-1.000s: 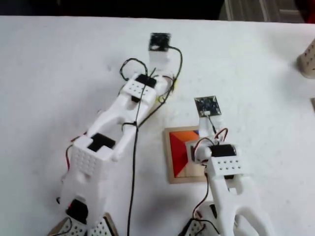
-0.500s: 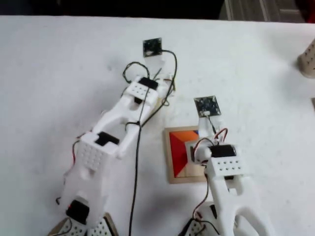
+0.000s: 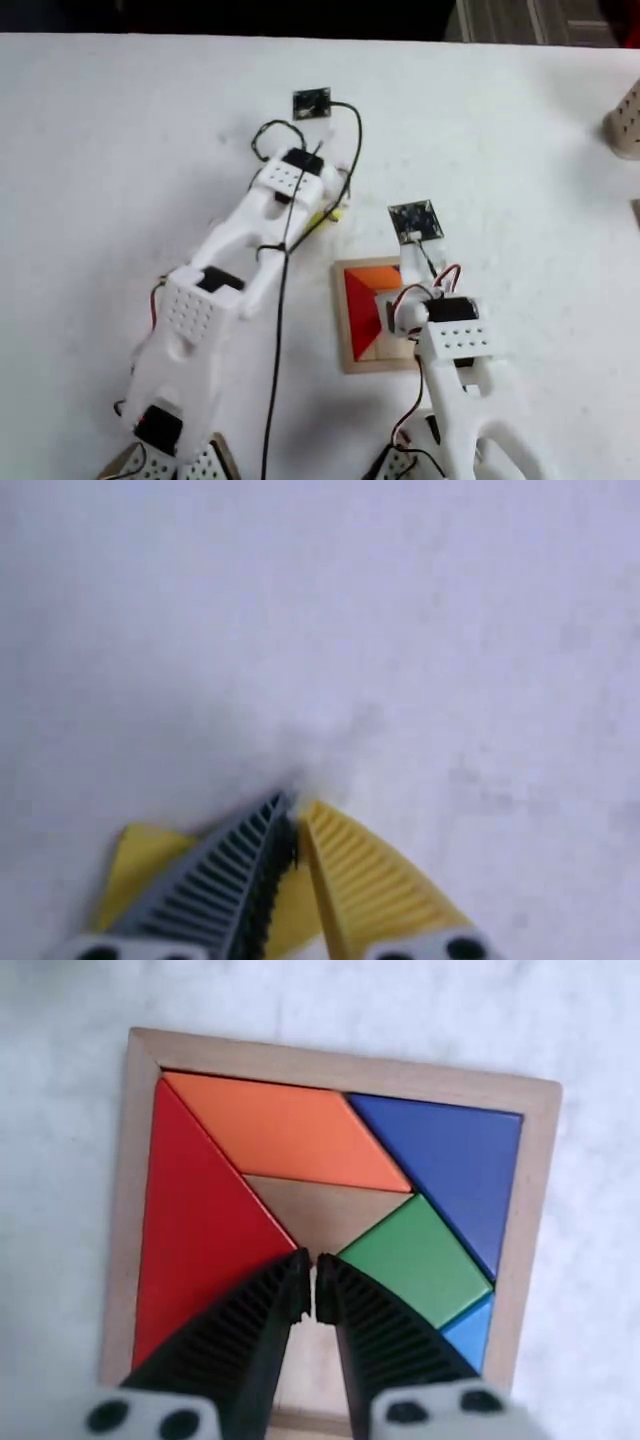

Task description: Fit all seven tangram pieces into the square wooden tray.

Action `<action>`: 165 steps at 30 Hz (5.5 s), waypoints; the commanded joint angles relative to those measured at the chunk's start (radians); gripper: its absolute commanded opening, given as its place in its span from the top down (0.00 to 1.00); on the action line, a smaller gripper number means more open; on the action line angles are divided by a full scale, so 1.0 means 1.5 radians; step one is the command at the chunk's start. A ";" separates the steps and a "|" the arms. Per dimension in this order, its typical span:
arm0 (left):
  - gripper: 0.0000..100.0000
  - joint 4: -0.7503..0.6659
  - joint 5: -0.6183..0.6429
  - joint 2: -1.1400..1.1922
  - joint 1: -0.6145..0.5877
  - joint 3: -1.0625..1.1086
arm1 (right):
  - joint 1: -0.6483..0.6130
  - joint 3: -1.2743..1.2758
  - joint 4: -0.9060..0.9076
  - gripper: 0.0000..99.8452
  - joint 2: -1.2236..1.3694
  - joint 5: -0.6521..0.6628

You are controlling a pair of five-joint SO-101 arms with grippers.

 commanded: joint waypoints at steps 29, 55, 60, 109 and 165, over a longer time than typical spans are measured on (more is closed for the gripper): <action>0.85 -0.162 -0.439 -0.623 -0.094 0.739 | -0.025 0.008 -0.031 0.98 -0.016 0.007; 0.62 -0.047 -0.504 -0.380 -0.137 0.530 | -0.039 0.023 -0.044 0.98 -0.020 0.039; 0.62 -0.034 -0.504 -0.374 -0.121 0.527 | -0.039 0.023 -0.044 0.98 -0.020 0.039; 0.81 0.164 -0.295 -0.379 0.061 0.482 | -0.034 0.021 -0.046 0.98 -0.021 0.038; 0.83 0.197 -0.231 -0.375 0.332 0.439 | 0.003 0.016 -0.060 0.98 -0.021 0.038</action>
